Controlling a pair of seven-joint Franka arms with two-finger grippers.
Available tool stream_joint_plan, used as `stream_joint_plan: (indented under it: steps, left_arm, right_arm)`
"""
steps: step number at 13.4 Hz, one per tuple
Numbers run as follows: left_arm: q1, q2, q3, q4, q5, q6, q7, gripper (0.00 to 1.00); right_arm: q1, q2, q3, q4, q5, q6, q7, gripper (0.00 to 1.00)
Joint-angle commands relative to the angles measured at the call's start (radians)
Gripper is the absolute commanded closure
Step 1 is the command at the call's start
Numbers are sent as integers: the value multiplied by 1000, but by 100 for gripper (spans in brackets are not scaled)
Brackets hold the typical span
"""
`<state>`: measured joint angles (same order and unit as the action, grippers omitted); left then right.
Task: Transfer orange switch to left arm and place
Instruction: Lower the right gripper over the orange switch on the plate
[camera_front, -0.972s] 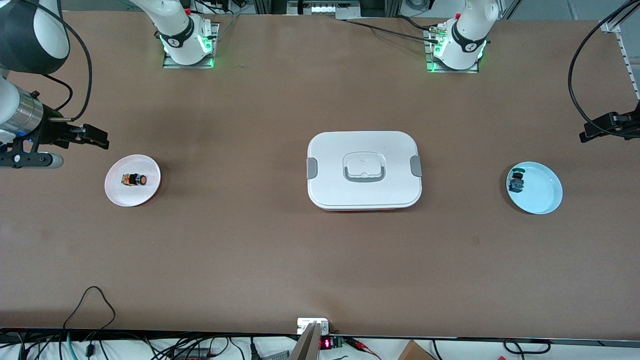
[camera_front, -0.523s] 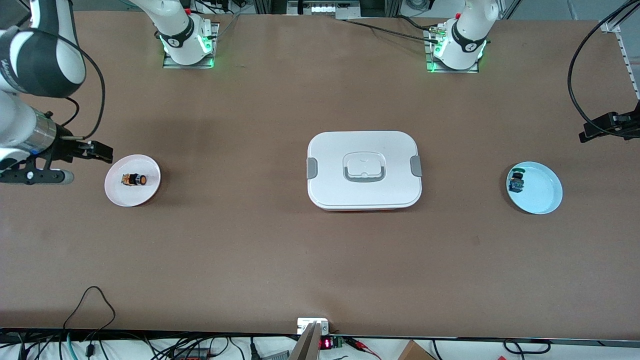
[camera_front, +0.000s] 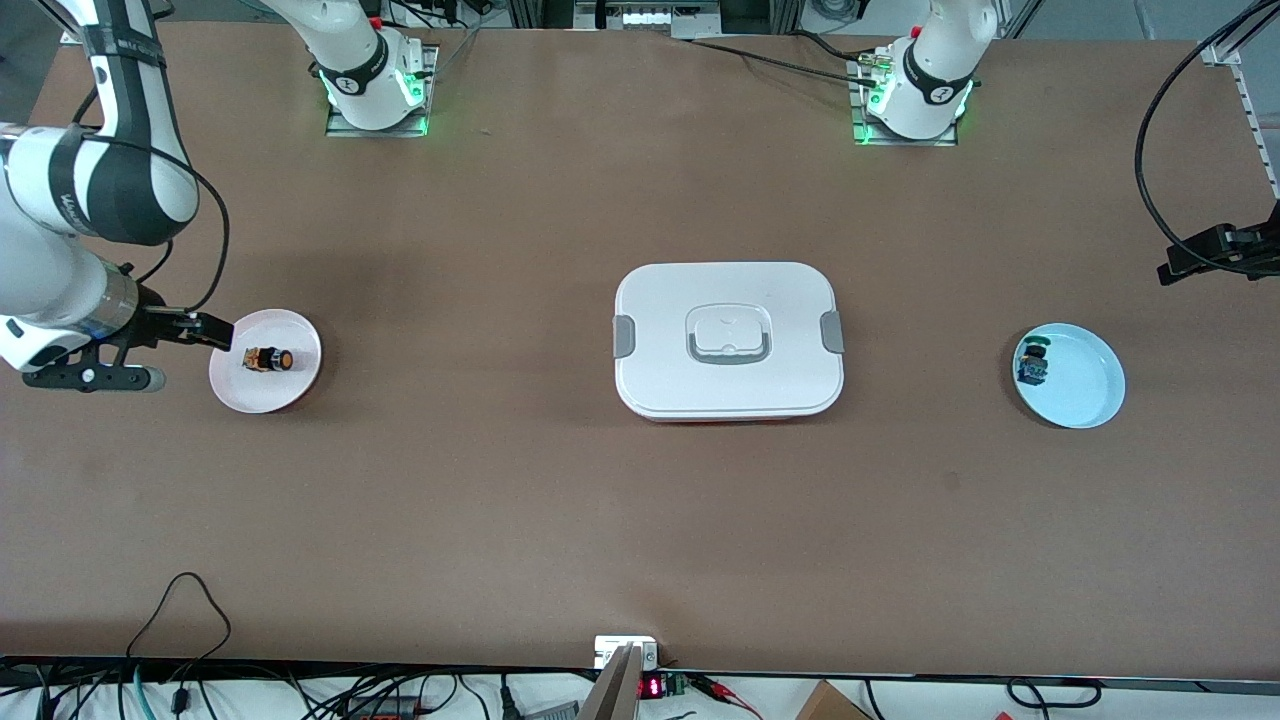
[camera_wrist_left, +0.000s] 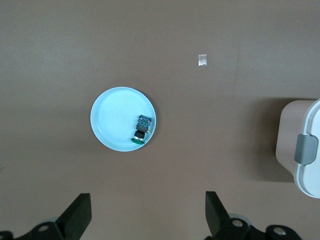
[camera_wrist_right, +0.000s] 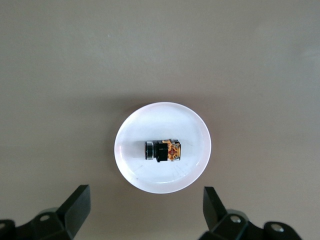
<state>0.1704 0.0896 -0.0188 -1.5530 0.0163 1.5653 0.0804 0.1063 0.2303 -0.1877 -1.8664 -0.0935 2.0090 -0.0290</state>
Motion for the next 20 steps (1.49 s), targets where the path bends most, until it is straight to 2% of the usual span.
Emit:
stream_joint_plan:
  steps: [1,5,7,13,18,20]
  left_arm:
    - [-8,15,-1,31,28,-24,-10,0]
    - [-8,15,-1,31,28,-24,-11,0]
    - [-8,15,-1,31,28,-24,-10,0]
    - [-8,21,-1,31,28,-24,-11,0]
    - [-8,21,-1,31,28,-24,-11,0]
    - [-8,21,-1,31,28,-24,-13,0]
  right_arm:
    - [-20,9,7,-74,-5,63,-50,0]
    - [-43,27,7,-207,-2,279,-104,0]
    - [-69,59,7,-235,0,361,-104,0]
    - [-97,129,8,-246,14,381,-134,0]
    - [-100,159,28,-246,133,386,-193,0]
    - [-108,182,31,-244,144,427,-201,0]
